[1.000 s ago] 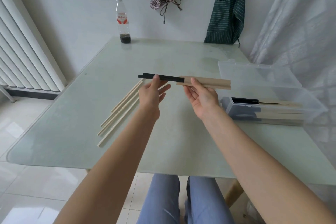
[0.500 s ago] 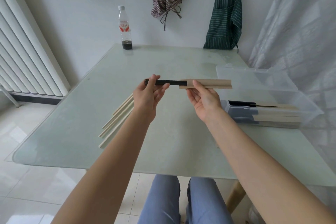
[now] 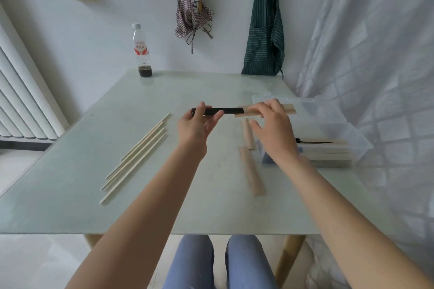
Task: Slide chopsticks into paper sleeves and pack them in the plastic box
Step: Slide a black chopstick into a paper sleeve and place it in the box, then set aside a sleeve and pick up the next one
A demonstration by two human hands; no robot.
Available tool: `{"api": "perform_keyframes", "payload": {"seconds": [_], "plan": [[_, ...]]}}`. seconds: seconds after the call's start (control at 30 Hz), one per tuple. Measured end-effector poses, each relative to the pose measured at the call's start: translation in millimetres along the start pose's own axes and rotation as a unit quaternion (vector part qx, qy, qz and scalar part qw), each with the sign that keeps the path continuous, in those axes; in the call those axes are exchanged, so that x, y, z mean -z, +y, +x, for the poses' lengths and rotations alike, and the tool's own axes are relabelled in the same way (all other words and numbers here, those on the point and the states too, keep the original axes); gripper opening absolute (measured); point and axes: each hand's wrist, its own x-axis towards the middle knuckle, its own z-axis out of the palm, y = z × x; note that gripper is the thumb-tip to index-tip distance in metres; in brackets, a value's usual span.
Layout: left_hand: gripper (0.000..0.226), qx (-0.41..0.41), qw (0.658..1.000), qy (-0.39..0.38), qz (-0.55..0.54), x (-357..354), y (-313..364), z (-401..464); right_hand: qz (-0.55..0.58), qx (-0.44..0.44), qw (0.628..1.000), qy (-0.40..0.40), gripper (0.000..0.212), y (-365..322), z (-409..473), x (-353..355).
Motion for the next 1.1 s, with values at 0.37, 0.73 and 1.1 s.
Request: {"api": "perform_keyframes", "payload": {"seconds": [0.37,0.73,1.1], "plan": [[0.015,0.075,0.986,-0.079,0.127,-80,-61,6,-0.149,-0.040,0.984,-0.093,0.024,86,15,58],[0.021,-0.208,0.614,-0.237,0.724,-109,-107,35,-0.164,-0.082,0.970,-0.157,0.025,138,23,63],[0.031,-0.249,0.650,-0.190,0.693,-89,-104,39,0.013,-0.119,0.987,-0.104,0.021,126,28,38]]}}
